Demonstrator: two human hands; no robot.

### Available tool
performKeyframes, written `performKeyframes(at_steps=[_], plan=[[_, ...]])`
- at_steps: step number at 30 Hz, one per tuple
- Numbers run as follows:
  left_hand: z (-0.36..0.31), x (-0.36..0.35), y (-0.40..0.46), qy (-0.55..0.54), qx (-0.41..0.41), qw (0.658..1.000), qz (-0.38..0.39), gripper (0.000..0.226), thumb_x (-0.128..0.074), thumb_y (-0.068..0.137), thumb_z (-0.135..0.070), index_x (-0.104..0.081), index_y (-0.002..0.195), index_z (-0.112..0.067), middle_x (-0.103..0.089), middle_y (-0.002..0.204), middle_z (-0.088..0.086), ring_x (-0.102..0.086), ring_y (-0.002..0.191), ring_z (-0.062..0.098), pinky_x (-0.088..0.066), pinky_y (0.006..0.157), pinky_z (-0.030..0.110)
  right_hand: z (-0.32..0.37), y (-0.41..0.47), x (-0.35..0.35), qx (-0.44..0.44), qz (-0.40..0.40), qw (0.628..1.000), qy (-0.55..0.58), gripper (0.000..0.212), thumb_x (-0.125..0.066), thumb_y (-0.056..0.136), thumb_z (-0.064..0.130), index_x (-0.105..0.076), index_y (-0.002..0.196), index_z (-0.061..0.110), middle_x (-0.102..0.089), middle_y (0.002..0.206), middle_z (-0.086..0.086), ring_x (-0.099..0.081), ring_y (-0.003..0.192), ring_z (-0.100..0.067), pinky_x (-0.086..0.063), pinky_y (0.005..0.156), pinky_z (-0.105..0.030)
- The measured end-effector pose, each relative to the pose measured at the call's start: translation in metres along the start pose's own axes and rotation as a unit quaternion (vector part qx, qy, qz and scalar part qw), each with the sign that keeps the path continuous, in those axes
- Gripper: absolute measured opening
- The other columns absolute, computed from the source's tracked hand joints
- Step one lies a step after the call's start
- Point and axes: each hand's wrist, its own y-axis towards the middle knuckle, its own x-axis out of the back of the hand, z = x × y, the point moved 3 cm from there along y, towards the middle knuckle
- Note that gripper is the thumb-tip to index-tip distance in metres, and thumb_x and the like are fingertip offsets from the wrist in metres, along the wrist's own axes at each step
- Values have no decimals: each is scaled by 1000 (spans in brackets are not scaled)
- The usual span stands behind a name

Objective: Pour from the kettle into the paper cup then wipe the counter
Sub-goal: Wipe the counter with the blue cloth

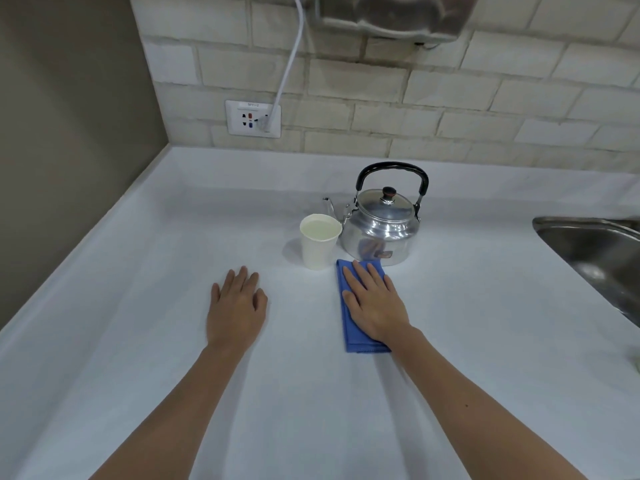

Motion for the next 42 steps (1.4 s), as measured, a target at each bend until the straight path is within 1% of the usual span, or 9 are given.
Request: performKeyframes(at_steps=[6,12,17,20,24,29,33,39,42], plan=[[2,-4,0,33,5,999,2,46,-29,97,-25,-32,142,-15,-24,156,7,-16,146,22,-12,119,45,-12,-41,-7,28,-19,999,0,53,-22,95,45,-9,144,29,-5,157,7,0,145,-17,0,118,-38],[1,-5,-2,34,3,999,24,48,-26,98,-27,-26,144,-16,-16,158,6,-10,147,21,-9,121,43,-16,-19,1,-13,-10,1000,-3,53,-23,96,43,-8,144,27,-5,158,4,1,145,-19,-1,118,-40],[0,0,-2,23,5,999,36,48,-25,99,-25,-23,145,-16,-12,159,6,-7,147,19,-5,120,41,-11,-19,-2,-20,-13,1000,-16,54,-22,96,43,-7,144,26,-5,158,2,1,145,-21,-1,118,-41],[2,5,-4,1,16,999,40,47,-26,99,-23,-23,145,-13,-14,158,8,-8,147,20,-6,120,41,4,-32,-10,-10,-18,1000,-15,56,-21,95,46,-4,144,27,-2,158,2,2,145,-22,0,118,-41],[16,14,-6,10,38,999,26,47,-24,99,-24,-25,144,-11,-18,157,9,-10,147,21,-7,120,45,42,-36,-20,30,-17,999,-12,57,-20,94,47,-2,144,27,-1,158,2,4,145,-22,2,117,-41],[29,19,-12,-50,37,998,24,45,-25,100,-21,-30,142,-7,-23,156,10,-14,146,20,-7,120,42,101,-20,-33,93,1,996,-5,57,-22,94,45,-4,145,25,-3,158,0,3,145,-24,2,118,-44],[31,19,-12,-55,28,998,16,45,-23,100,-21,-31,142,-5,-26,155,12,-17,145,21,-9,120,42,134,1,-38,122,16,992,5,55,-21,95,43,-6,145,25,-5,158,0,2,145,-24,2,118,-45],[28,19,-15,-26,16,999,-17,43,-27,100,-18,-37,138,-2,-31,152,15,-23,144,23,-14,119,43,120,-1,-28,148,18,989,23,50,-22,97,39,-10,144,30,-7,158,5,0,145,-19,1,119,-40],[27,19,-16,-7,14,999,-29,43,-29,99,-20,-40,137,-2,-34,151,14,-25,143,23,-16,118,43,91,-17,-22,125,11,992,28,49,-22,97,38,-11,144,32,-7,157,8,0,145,-16,0,119,-38]])
